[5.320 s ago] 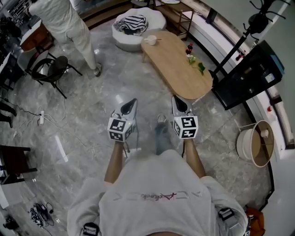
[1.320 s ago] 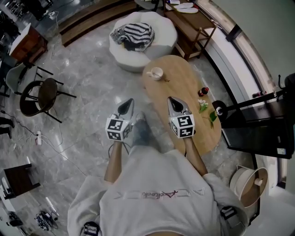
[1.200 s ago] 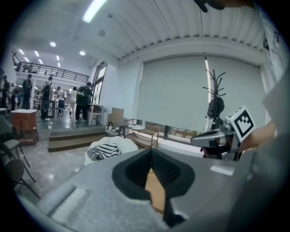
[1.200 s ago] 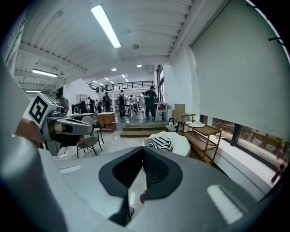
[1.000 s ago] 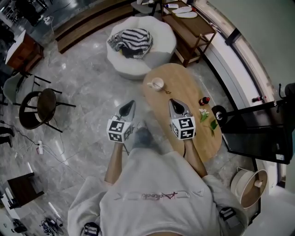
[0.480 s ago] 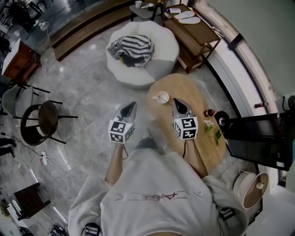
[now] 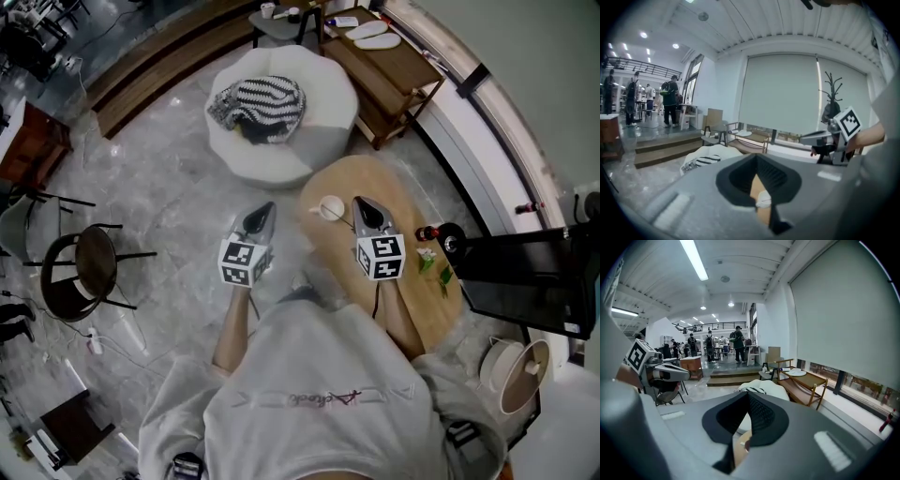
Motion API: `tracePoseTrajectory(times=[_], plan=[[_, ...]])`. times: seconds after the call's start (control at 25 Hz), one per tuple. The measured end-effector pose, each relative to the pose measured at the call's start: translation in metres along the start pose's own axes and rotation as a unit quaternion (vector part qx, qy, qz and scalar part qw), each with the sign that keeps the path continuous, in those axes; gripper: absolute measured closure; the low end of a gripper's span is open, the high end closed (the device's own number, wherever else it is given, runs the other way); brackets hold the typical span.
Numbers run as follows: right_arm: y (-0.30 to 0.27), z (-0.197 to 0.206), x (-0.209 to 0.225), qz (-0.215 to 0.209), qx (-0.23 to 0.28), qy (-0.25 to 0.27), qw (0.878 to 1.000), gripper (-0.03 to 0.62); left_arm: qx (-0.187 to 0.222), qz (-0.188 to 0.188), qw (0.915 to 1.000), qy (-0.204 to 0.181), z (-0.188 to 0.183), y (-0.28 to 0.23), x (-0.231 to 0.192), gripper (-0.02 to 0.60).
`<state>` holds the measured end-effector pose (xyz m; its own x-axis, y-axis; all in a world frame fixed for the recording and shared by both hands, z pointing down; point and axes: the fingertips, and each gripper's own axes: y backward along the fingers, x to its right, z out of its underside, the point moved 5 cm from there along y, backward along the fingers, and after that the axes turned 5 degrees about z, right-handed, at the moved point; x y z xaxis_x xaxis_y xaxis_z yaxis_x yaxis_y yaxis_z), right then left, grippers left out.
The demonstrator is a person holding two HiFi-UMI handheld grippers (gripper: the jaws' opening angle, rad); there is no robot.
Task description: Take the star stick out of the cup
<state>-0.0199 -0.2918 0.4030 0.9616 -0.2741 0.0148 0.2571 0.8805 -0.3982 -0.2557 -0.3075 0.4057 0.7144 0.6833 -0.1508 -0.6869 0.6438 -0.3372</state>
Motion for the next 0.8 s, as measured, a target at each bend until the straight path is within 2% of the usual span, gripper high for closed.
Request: tracePoseTrajectory(times=[0.36,0.56,0.8], plan=[[-0.022,-0.007,0.017,0.013,0.001,-0.003,1.000,0.592,0.000,0.007,1.0000,-0.007,-0.017,-0.027,-0.019,0.580],[-0.023,0.000,0.043,0.014,-0.005,0.000,1.000,0.592,-0.009,0.013,0.9998,-0.010,-0.014,-0.051,-0.013,0.580],[-0.025,0.016,0.077,0.005,-0.016,-0.011,1.000,0.592,-0.023,-0.001,0.9996,-0.014,-0.016,-0.079,-0.003,0.580]])
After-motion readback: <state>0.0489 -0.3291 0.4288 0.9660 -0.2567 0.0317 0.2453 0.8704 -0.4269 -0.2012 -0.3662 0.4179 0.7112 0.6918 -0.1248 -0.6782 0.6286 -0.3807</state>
